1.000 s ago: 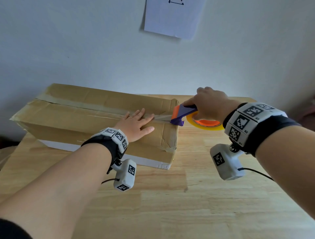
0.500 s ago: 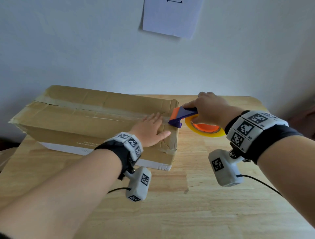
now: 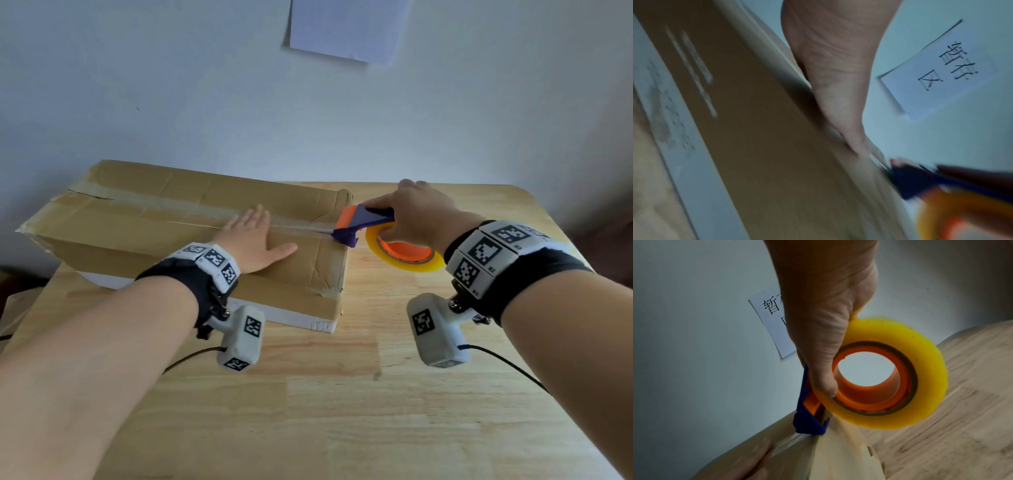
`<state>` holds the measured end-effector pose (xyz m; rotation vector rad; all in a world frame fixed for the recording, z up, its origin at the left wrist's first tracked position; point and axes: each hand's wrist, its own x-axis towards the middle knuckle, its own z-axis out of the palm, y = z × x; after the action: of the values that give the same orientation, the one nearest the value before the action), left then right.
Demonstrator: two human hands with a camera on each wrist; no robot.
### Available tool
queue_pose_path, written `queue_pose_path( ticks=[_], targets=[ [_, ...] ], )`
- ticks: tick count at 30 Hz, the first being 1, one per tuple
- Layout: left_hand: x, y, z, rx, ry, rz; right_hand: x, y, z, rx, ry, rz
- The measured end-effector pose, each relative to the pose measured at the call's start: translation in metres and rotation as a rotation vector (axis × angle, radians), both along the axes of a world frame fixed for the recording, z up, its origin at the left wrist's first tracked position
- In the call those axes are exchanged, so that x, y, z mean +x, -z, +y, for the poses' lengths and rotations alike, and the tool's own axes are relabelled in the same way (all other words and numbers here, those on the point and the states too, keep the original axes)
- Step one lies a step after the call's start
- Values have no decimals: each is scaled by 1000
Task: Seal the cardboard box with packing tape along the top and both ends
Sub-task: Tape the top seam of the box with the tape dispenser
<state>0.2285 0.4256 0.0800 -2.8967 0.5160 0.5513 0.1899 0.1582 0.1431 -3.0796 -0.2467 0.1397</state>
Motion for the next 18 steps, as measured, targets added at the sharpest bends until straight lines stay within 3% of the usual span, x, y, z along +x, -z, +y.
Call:
queue_pose_path(
  ticks=[3,9,12,18],
  targets=[
    [-14,6,-35,-93,142,-7,5,7,16,49,-5,-7],
    [-9,16,-33,-191,23,-44,12,14,31,79,-66,-17],
    [-8,18,-31,-191,27,-43,11,4,13,48,-148,-51],
    [-4,19,-31,-156,38,-7,-6,13,-44,-5,-97,-22]
  ],
)
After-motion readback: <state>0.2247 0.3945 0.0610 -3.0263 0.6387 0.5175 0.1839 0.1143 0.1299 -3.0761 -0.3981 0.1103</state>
